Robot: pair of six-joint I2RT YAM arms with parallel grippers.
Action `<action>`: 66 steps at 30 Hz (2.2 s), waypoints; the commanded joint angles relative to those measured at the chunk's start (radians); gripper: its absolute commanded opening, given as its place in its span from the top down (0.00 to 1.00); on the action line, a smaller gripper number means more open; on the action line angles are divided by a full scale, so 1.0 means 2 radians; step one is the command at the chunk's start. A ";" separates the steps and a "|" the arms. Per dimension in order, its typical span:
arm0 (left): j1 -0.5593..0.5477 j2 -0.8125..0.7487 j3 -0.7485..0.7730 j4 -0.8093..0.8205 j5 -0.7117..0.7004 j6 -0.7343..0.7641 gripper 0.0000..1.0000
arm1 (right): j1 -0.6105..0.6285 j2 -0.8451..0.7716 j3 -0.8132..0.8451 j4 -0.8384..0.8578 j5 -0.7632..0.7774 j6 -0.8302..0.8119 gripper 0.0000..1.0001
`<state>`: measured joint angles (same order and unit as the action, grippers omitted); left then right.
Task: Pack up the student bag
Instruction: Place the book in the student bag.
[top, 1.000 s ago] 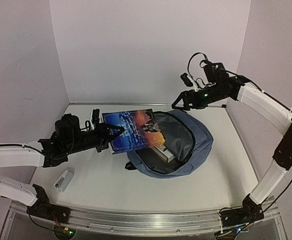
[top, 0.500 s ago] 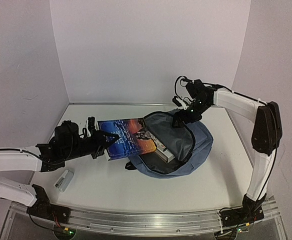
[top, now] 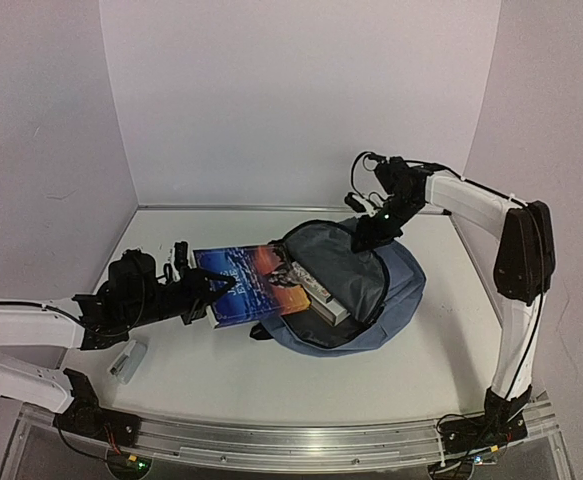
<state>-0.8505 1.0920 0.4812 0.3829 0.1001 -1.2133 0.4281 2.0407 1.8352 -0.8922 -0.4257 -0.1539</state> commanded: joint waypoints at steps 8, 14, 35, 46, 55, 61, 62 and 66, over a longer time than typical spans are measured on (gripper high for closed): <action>0.000 0.010 0.008 0.189 0.024 -0.015 1.00 | -0.011 -0.067 0.080 -0.021 -0.103 0.043 1.00; 0.000 0.090 0.005 0.291 0.039 -0.050 1.00 | -0.008 -0.087 0.099 -0.009 -0.139 0.086 1.00; -0.012 0.319 0.116 0.519 0.086 -0.097 1.00 | 0.015 -0.121 0.074 0.006 -0.163 0.100 1.00; -0.018 0.193 0.130 0.330 0.059 -0.014 1.00 | 0.015 -0.120 0.088 0.007 -0.169 0.105 1.00; -0.015 0.376 0.159 0.510 0.041 -0.092 1.00 | 0.015 -0.128 0.098 0.008 -0.168 0.108 1.00; -0.009 0.441 0.145 0.552 0.012 -0.129 1.00 | 0.018 -0.140 0.082 0.012 -0.196 0.111 1.00; -0.008 0.449 0.145 0.557 0.007 -0.137 1.00 | 0.020 -0.142 0.079 0.013 -0.199 0.111 1.00; -0.007 0.451 0.144 0.560 0.000 -0.142 1.00 | 0.037 -0.149 0.066 0.018 -0.222 0.115 1.00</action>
<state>-0.8780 2.0071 0.7387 1.1817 0.1646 -1.4614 0.4560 1.8366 1.9665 -0.9358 -0.7404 0.0644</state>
